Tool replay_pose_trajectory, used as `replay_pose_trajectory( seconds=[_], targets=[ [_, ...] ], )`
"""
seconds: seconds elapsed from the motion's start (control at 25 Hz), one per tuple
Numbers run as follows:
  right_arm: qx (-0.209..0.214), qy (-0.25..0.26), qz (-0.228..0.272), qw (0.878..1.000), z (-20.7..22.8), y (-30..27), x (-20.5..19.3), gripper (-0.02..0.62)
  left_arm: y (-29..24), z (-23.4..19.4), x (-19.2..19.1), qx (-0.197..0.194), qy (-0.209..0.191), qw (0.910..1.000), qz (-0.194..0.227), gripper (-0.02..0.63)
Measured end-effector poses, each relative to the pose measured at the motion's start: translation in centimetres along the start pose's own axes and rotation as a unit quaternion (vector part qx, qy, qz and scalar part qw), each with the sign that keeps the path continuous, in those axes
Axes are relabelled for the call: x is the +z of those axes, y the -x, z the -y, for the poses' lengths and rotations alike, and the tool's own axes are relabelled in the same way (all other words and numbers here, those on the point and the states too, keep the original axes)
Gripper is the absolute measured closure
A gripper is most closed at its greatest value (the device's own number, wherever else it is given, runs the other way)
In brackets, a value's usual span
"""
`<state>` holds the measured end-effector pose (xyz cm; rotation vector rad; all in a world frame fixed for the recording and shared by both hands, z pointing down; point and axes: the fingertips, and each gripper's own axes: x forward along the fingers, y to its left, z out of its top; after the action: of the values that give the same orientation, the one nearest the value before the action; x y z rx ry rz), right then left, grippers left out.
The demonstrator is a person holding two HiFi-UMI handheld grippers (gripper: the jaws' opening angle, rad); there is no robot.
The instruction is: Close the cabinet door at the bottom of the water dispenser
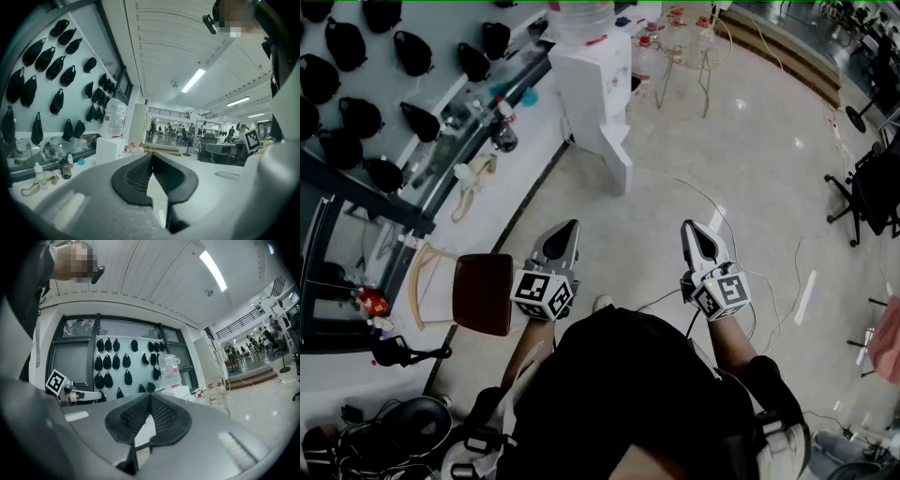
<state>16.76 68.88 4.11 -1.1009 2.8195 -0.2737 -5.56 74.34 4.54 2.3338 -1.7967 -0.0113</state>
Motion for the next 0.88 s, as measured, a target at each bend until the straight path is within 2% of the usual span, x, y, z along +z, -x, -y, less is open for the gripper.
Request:
replay_pose_trajectory(
  seconds=[0.36,0.72,0.76,0.84,0.88],
  targets=[
    [-0.006,-0.001,-0.006,1.0,0.8,1.0,-0.1,0.591,-0.2,0.4,-0.1,0.004,0.004,1.0,-0.005,0.601],
    [-0.01,0.003,0.002,1.0,2.0,2.4,0.0,0.584,-1.5,2.8,-0.2,-0.012,0.001,0.9999,-0.007,0.597],
    [-0.008,0.003,0.004,1.0,2.1,2.6,0.1,0.578,-1.7,3.1,-0.3,-0.013,0.001,0.9999,-0.009,0.555],
    [-0.005,0.008,0.006,1.0,2.0,2.9,0.2,0.429,-2.0,3.5,-0.6,-0.01,0.002,0.9998,-0.015,0.452],
    [-0.008,0.011,0.005,1.0,2.1,3.2,0.3,0.365,-2.2,3.7,-0.8,-0.007,0.002,0.9998,-0.018,0.378]
  ],
)
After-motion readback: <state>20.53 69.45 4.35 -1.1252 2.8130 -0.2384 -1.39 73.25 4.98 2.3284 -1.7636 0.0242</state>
